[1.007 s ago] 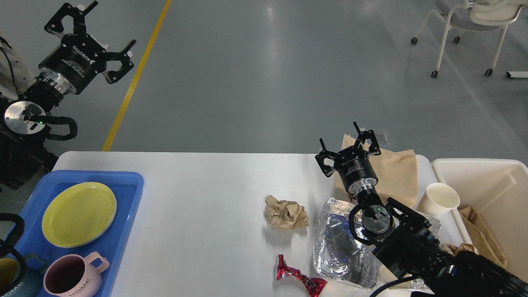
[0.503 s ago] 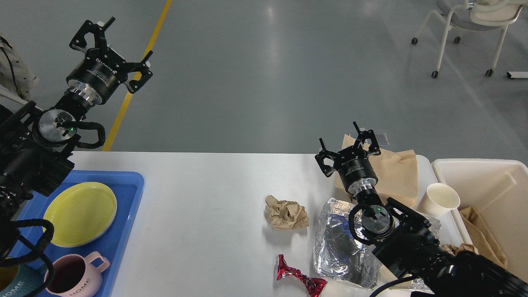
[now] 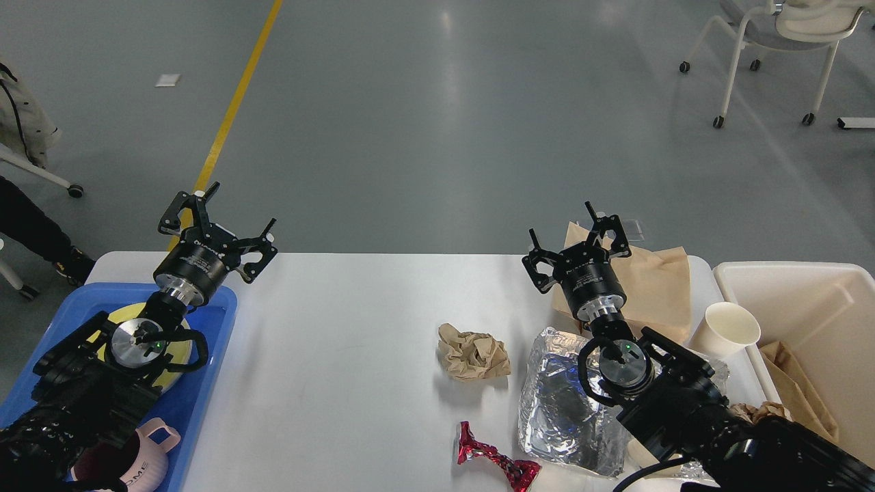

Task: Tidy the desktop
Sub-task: 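Release the yellow plate and raise the left gripper above the tray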

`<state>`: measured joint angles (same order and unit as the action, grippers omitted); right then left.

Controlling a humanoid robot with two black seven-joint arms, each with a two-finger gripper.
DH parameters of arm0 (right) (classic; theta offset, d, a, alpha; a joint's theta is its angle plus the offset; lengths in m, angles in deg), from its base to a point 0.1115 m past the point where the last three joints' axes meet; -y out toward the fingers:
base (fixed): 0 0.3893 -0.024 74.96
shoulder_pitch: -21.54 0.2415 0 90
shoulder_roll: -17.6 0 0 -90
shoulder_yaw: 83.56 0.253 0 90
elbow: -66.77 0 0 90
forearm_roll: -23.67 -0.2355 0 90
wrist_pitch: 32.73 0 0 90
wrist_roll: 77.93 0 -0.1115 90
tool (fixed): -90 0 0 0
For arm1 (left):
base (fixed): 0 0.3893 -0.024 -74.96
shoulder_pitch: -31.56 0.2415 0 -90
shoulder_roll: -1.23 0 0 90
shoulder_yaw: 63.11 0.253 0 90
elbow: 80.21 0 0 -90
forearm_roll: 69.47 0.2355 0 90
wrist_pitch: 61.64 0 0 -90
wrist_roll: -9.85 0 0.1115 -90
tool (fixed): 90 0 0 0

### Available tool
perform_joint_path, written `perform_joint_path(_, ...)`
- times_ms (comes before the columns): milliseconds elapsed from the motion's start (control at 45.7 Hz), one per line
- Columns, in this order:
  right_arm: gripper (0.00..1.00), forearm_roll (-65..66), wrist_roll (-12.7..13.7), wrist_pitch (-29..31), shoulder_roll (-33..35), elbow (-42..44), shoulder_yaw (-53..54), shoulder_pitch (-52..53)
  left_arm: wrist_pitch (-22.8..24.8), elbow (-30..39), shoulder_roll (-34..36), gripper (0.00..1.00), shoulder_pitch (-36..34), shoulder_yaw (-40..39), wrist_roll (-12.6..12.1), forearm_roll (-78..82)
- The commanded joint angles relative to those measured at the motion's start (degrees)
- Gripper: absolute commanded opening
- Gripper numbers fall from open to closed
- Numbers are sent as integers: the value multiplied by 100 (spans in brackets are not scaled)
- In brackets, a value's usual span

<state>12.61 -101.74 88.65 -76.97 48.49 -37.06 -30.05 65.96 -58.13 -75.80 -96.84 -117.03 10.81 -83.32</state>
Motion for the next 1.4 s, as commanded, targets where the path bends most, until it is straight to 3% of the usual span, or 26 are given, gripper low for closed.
perform_joint_path(0, 100, -1, 0, 0, 0, 9, 0, 0, 11, 6, -14, 100, 140, 31, 132, 14)
perform_joint_path(175, 100, -1, 0, 0, 0, 9, 0, 0, 116, 24, -49, 100, 351, 136, 510, 49)
perform_joint_path(328, 100, -1, 0, 0, 0, 9, 0, 0, 345, 59, -40, 100, 421, 145, 484, 49)
perform_joint_path(460, 100, -1, 0, 0, 0, 9, 0, 0, 951, 59, 21, 99, 711, 137, 501, 49)
perform_joint_path(744, 100, -1, 0, 9, 0, 9, 0, 0, 1557, 59, 30, 98, 896, 49, 528, 40)
perform_joint_path(1379, 100, -1, 0, 9, 0, 0, 0, -9, 1655, 59, 56, 99, 931, 128, 475, 49)
